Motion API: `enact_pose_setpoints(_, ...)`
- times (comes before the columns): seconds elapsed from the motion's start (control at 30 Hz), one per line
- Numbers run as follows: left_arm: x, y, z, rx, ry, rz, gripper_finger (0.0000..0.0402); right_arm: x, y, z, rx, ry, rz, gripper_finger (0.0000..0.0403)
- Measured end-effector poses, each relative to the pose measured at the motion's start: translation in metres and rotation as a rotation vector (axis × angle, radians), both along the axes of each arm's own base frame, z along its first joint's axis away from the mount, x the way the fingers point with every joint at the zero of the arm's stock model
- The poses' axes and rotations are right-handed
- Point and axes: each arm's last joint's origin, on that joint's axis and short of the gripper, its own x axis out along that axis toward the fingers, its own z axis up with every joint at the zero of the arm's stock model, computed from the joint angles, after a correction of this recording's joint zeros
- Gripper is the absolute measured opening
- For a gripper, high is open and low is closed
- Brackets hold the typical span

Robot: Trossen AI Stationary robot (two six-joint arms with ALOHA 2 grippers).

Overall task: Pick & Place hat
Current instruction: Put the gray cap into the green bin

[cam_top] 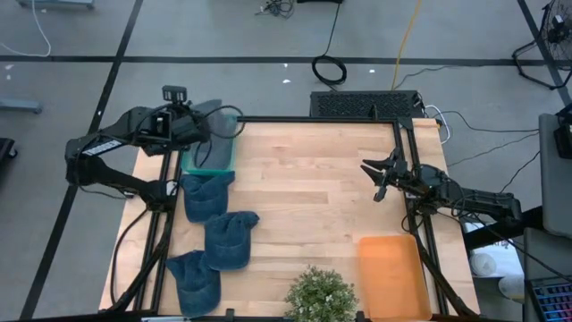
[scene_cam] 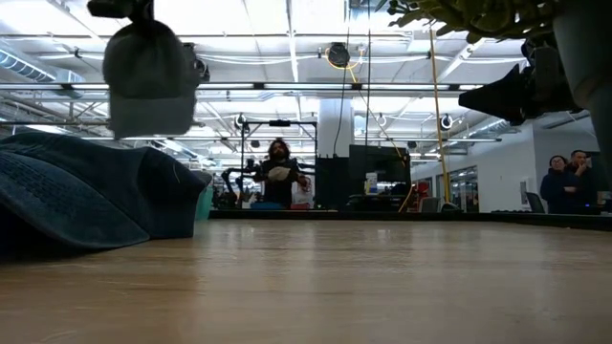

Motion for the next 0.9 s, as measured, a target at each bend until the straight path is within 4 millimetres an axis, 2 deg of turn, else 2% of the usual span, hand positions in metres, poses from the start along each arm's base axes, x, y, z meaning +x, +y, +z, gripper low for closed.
enact_pose_setpoints(0.2,-0.013,-0.002,-0.011,-0.035,0.008,-0.005,0.0022,0.000,0.000,0.000,0.000,0.000,-0.001,0.0073)
enact_pose_setpoints(0.33,-0.008,-0.005,-0.027,-0.058,0.116,-0.059,0.0022,0.000,0.000,0.000,0.000,0.000,-0.001,0.0073)
enact_pose_setpoints(0.47,-0.006,-0.004,-0.037,-0.047,0.152,-0.045,0.0022,0.000,0.000,0.000,0.000,0.000,-0.001,0.0073)
enact_pose_setpoints(0.9,-0.003,-0.004,-0.052,-0.061,0.163,-0.014,0.0022,0.000,0.000,0.000,0.000,0.000,-0.001,0.0073)
